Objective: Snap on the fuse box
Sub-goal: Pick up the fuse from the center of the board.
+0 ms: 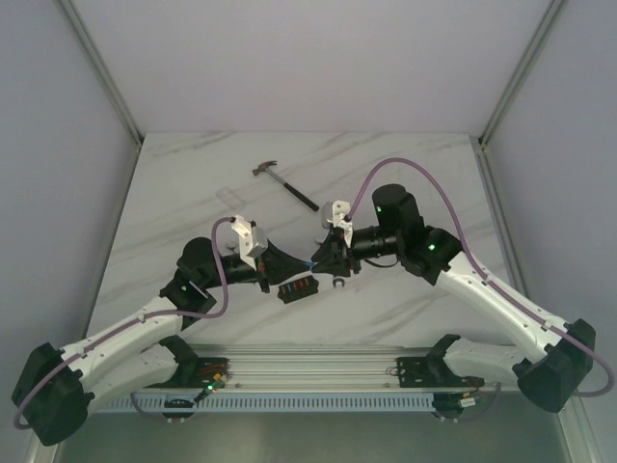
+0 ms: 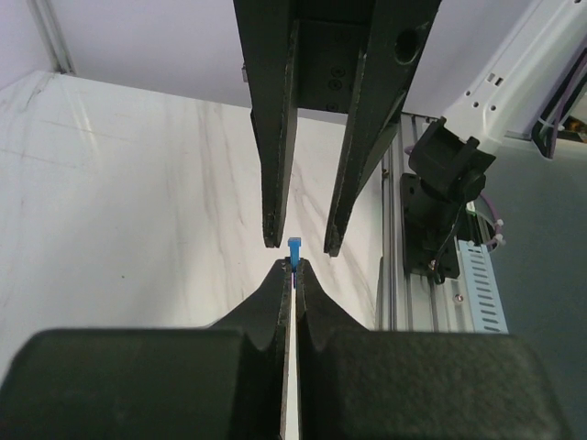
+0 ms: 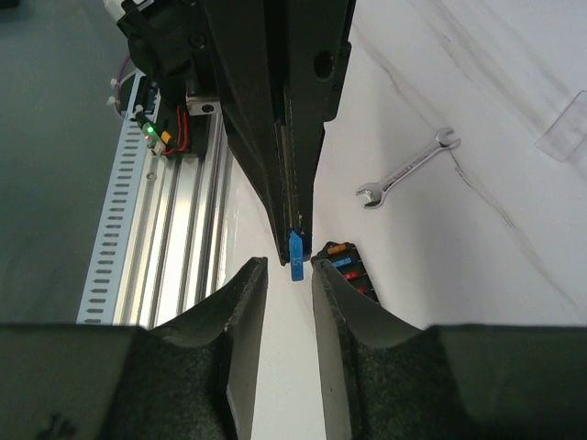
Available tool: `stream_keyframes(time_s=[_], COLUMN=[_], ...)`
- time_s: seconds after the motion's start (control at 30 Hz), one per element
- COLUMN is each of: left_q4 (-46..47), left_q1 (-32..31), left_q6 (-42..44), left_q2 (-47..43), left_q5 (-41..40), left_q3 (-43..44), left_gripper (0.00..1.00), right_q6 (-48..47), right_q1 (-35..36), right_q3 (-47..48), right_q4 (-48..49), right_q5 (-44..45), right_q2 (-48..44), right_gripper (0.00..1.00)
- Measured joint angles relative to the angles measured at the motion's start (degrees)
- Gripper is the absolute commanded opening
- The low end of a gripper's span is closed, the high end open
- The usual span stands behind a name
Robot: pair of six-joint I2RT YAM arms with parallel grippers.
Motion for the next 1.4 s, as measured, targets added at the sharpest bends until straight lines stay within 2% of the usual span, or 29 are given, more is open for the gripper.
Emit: stream_keyframes(time_s=[0.47, 0.7, 0.83, 0.93, 1.0, 1.07, 1.13, 1.23, 1.4], left_q4=[-0.68, -1.42, -1.7, -2.05, -2.34, -2.51, -2.6, -3.39, -6.64], left_q1=[-1.16, -1.51, -1.62, -1.62, -1.64, -1.81, -1.88, -1.88, -1.88], left_q6=[0.9, 1.53, 1.77, 1.9, 1.79, 1.25, 0.24, -2.38, -8.24], left_q2=[0.46, 0.63, 0.63, 0.68, 0.68, 0.66, 0.59, 0.59, 0.09], left_q5=[1.73, 1.92, 1.92, 1.18, -0.42, -2.56, -5.44, -9.94, -18.97], left_q3=[1.05, 1.46, 1.49, 1.49, 1.49, 1.29, 0.63, -0.11, -0.68], left_gripper=[0.0, 0.0, 0.0, 0.1, 0.23, 0.28, 0.38, 0.47, 0.58], right_q6=[-1.7, -1.95, -1.9, -0.92, 0.68, 2.99, 6.29, 12.17, 20.06], right_q1=[-0.26, -0.55, -0.59, -0.63, -0.61, -0.44, 0.2, 1.25, 4.07], right_q3=[0.98, 1.38, 1.4, 1.64, 1.95, 2.03, 2.03, 2.03, 2.01], right_q4=[-2.14, -3.23, -3.41, -3.65, -3.72, -3.61, -3.78, -4.13, -6.64], right_q5=[-3.58, -4.33, -4.48, -3.69, -1.99, 0.22, 4.17, 10.99, 23.12], right_q2=[1.01, 1.07, 1.22, 1.53, 1.79, 1.92, 2.1, 3.06, 4.9], right_gripper=[0.18, 0.0, 0.0, 0.0, 0.0, 0.0, 0.0, 0.0, 0.0])
